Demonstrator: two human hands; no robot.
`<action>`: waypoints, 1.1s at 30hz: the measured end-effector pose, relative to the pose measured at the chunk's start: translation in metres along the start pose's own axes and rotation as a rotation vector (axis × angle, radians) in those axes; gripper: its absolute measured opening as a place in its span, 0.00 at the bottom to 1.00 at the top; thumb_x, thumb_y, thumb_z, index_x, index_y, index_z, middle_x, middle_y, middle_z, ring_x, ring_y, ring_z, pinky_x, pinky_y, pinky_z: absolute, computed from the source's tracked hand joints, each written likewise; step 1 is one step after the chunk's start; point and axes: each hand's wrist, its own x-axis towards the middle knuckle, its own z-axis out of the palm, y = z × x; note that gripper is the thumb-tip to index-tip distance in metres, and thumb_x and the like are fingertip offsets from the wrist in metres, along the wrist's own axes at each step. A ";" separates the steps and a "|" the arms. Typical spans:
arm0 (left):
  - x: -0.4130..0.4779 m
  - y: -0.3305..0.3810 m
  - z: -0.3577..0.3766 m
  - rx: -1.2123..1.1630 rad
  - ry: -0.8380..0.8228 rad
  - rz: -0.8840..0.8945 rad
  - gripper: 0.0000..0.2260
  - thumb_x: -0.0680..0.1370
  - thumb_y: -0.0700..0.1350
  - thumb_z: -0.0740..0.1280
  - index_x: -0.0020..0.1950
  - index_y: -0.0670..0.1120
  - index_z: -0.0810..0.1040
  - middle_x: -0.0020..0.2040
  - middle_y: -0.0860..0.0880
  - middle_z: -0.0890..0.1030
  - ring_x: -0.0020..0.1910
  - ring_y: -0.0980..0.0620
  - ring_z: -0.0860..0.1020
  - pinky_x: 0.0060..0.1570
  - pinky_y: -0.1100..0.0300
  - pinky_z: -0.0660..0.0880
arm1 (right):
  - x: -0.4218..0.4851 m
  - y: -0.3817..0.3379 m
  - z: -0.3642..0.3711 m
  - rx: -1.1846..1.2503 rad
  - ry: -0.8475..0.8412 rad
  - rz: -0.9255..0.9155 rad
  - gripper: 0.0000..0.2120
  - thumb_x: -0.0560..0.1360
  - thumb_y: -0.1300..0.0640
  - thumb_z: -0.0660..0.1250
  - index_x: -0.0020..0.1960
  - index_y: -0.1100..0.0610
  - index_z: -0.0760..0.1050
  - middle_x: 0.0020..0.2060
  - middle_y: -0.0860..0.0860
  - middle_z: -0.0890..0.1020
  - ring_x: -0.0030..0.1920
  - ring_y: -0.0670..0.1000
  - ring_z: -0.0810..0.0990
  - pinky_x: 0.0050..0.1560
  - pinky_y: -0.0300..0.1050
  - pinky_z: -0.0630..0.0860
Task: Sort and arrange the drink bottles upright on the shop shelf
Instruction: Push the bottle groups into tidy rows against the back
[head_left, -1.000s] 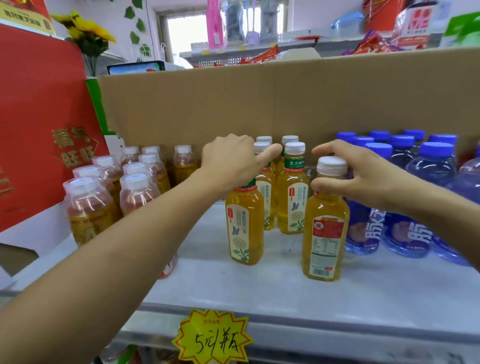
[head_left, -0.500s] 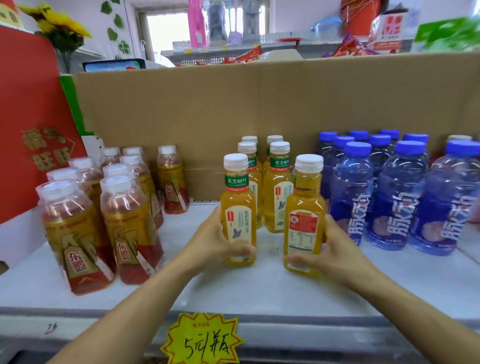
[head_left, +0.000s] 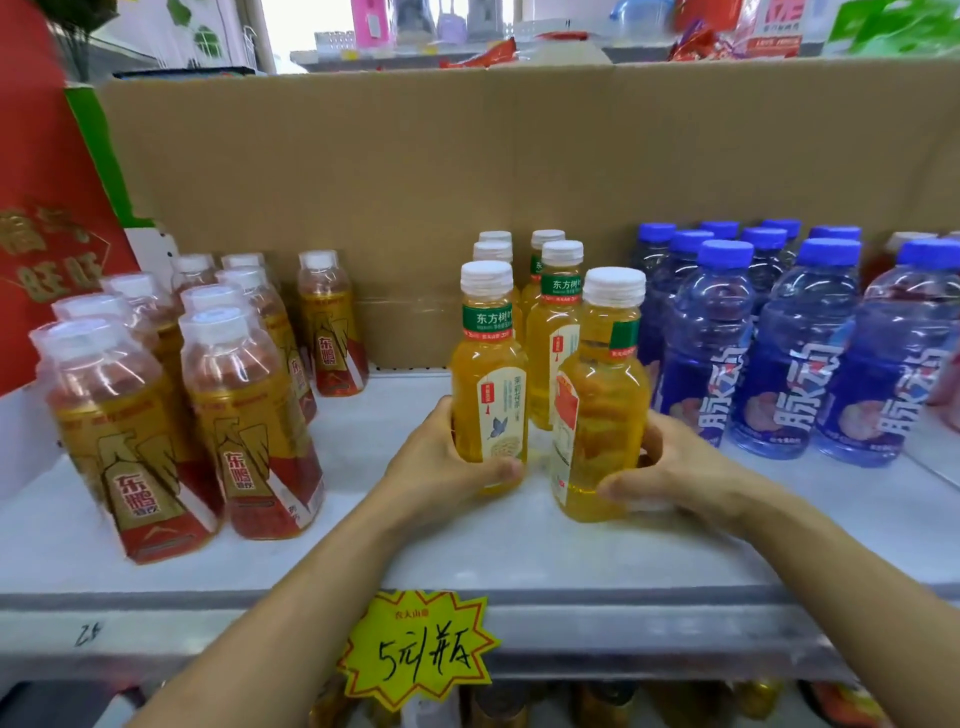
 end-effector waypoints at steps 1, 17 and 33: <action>-0.001 -0.001 0.001 0.000 0.010 0.008 0.34 0.65 0.53 0.82 0.65 0.59 0.68 0.64 0.56 0.80 0.60 0.52 0.80 0.61 0.46 0.78 | 0.000 0.001 0.004 -0.028 0.038 -0.015 0.33 0.57 0.47 0.83 0.56 0.35 0.72 0.49 0.31 0.82 0.51 0.37 0.81 0.41 0.29 0.77; 0.010 -0.003 0.015 -0.001 0.089 0.130 0.33 0.70 0.50 0.79 0.68 0.61 0.63 0.56 0.64 0.78 0.56 0.61 0.79 0.54 0.61 0.81 | 0.026 0.020 0.010 -0.169 0.371 -0.076 0.26 0.66 0.52 0.80 0.52 0.35 0.67 0.49 0.35 0.79 0.44 0.30 0.79 0.32 0.26 0.74; 0.003 0.008 0.004 0.010 0.034 0.035 0.35 0.74 0.49 0.75 0.76 0.56 0.61 0.64 0.58 0.76 0.61 0.55 0.77 0.52 0.63 0.79 | 0.016 0.014 0.022 -0.271 0.454 -0.128 0.33 0.71 0.49 0.77 0.69 0.46 0.62 0.60 0.44 0.75 0.57 0.48 0.77 0.56 0.54 0.79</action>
